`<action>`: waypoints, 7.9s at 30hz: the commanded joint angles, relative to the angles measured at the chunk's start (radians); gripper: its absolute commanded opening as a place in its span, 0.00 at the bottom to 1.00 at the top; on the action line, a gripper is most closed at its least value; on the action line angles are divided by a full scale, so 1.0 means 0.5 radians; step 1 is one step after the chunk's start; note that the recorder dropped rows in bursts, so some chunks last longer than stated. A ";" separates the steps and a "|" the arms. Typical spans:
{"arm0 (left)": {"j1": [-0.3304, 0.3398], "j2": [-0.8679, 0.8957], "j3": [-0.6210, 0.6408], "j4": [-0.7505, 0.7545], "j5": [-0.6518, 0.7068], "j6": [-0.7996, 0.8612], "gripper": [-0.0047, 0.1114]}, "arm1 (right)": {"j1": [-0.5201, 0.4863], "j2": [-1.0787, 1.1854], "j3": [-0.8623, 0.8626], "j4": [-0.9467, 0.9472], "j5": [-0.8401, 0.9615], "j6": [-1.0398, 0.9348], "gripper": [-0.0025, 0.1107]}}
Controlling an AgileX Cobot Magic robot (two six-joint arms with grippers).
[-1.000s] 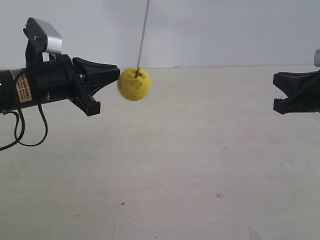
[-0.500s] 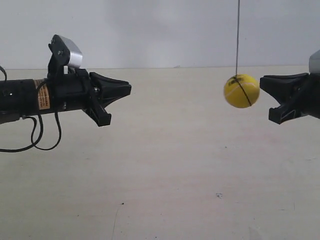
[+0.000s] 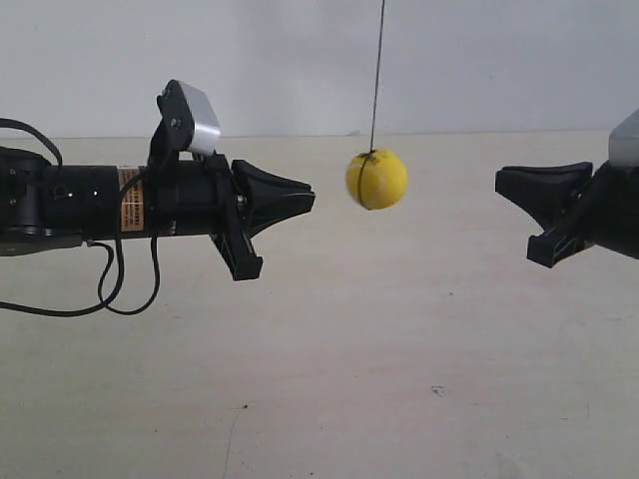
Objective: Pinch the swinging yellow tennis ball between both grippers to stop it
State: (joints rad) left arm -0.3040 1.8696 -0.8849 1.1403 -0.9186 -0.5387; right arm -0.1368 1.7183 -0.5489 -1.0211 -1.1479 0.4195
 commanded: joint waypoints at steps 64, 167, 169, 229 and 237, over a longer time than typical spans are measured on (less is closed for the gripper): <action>-0.021 0.006 -0.254 0.369 -0.217 -0.101 0.08 | 0.518 0.124 -0.385 -0.117 0.275 -0.072 0.02; 0.034 0.206 -0.472 0.539 -0.221 -0.230 0.08 | 0.514 0.120 -0.385 -0.319 0.136 0.033 0.02; 0.034 0.206 -0.472 0.539 -0.244 -0.230 0.08 | 0.511 0.120 -0.385 -0.320 0.162 0.033 0.02; 0.219 0.197 -0.472 0.658 -0.605 -0.330 0.08 | 0.370 0.117 -0.385 -0.445 0.049 0.131 0.02; 0.226 0.197 -0.472 0.658 -0.605 -0.330 0.08 | 0.183 0.117 -0.385 -0.540 -0.146 0.213 0.02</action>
State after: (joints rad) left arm -0.1931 1.9753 -1.1164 1.4671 -1.2084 -0.6936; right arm -0.0198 1.7828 -0.7378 -1.2731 -1.1892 0.5131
